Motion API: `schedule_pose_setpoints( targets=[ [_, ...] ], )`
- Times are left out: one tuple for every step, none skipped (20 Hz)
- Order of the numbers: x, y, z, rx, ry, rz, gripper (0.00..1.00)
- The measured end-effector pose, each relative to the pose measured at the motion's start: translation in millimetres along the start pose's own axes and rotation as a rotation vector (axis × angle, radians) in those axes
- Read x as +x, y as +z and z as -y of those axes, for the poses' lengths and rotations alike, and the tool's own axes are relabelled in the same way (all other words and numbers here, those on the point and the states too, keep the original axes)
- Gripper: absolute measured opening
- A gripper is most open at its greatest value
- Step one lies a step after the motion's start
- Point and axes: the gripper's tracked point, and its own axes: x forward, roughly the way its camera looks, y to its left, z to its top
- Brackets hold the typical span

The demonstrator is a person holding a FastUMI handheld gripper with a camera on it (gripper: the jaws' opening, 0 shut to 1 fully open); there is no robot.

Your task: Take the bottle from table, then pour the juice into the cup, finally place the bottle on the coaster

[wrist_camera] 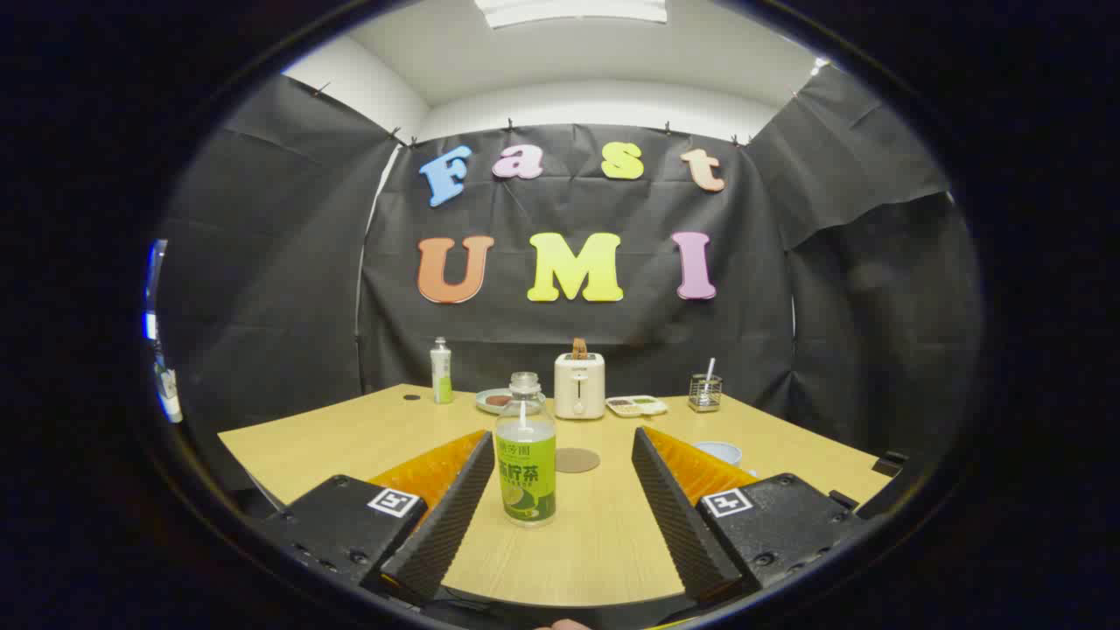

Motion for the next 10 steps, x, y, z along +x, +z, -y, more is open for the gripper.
schedule_pose_setpoints(
  targets=[
    [1.2,-1.8,0.7,-0.001,-0.003,-0.002,1.0],
    [1.1,-2.2,0.8,0.0,-0.005,-0.005,1.0],
    [1.8,-3.1,0.9,0.002,-0.005,-0.007,1.0],
    [2.1,-3.6,0.0,0.005,-0.003,-0.008,1.0],
    [3.2,-4.7,-0.5,0.007,-0.003,-0.012,1.0],
    [4.6,-6.0,0.1,0.009,-0.004,-0.017,1.0],
    [5.1,-6.3,-0.7,0.011,-0.003,-0.02,1.0],
    [4.9,-6.7,-1.7,0.012,-0.002,-0.022,1.0],
    [5.1,-6.2,-2.2,0.013,-0.002,-0.02,1.0],
    [5.3,-6.4,-2.8,0.014,-0.002,-0.018,1.0]
  ],
)
